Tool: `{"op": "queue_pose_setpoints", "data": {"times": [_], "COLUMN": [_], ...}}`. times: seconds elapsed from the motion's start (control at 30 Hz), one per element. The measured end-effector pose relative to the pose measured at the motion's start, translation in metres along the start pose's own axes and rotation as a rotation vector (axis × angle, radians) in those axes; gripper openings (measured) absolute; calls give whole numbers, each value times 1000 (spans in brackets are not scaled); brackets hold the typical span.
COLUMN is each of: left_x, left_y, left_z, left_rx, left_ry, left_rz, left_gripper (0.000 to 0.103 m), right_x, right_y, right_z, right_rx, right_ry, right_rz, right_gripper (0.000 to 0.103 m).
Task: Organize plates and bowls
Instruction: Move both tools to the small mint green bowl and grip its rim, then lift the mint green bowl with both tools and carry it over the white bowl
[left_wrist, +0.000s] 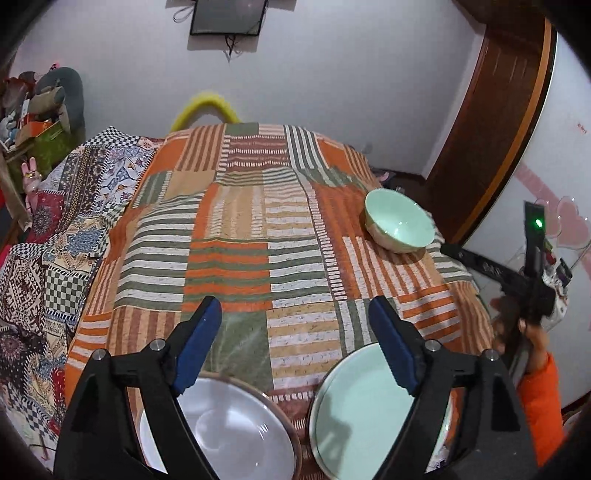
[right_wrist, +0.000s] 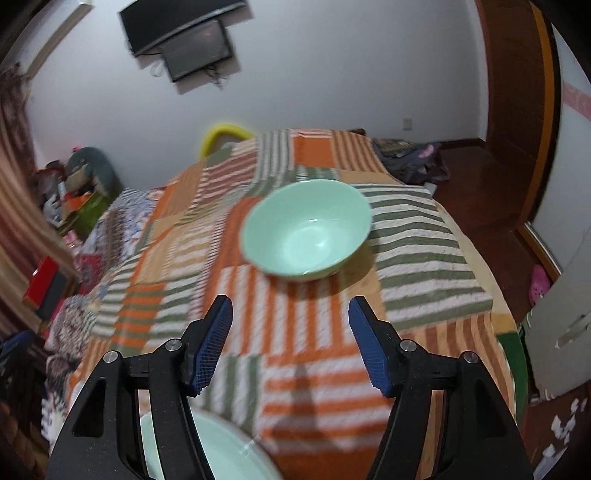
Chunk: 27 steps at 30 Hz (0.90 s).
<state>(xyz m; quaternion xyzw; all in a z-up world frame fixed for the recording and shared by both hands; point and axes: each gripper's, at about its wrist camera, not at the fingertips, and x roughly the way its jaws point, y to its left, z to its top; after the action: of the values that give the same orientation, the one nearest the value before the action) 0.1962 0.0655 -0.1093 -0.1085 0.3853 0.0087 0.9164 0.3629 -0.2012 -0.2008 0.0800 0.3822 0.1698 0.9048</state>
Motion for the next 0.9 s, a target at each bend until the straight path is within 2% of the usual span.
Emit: {"op": "queue_pose_setpoints", "data": {"times": [0.23, 0.33, 0.37, 0.43, 0.53, 0.7, 0.9], "left_x": [38, 48, 51, 58, 67, 83, 109], "left_y": [-2, -1, -1, -3, -7, -15, -27], "left_z": [8, 11, 11, 13, 15, 21, 31], "left_rx": [15, 20, 24, 32, 43, 37, 45], "left_ry": [75, 92, 97, 105, 122, 155, 202], "left_rz": [11, 14, 19, 24, 27, 6, 0], "left_gripper": [82, 82, 82, 82, 82, 82, 82], "right_x": [65, 86, 89, 93, 93, 83, 63], "right_y": [-36, -50, -53, -57, -50, -29, -7], "right_z": [25, 32, 33, 35, 34, 21, -10], "right_rx": [98, 158, 172, 185, 146, -24, -124], "right_ry": [34, 61, 65, 69, 84, 107, 163], "right_rz": [-38, -23, -11, 2, 31, -2, 81], "right_gripper": [60, 47, 39, 31, 21, 21, 21]}}
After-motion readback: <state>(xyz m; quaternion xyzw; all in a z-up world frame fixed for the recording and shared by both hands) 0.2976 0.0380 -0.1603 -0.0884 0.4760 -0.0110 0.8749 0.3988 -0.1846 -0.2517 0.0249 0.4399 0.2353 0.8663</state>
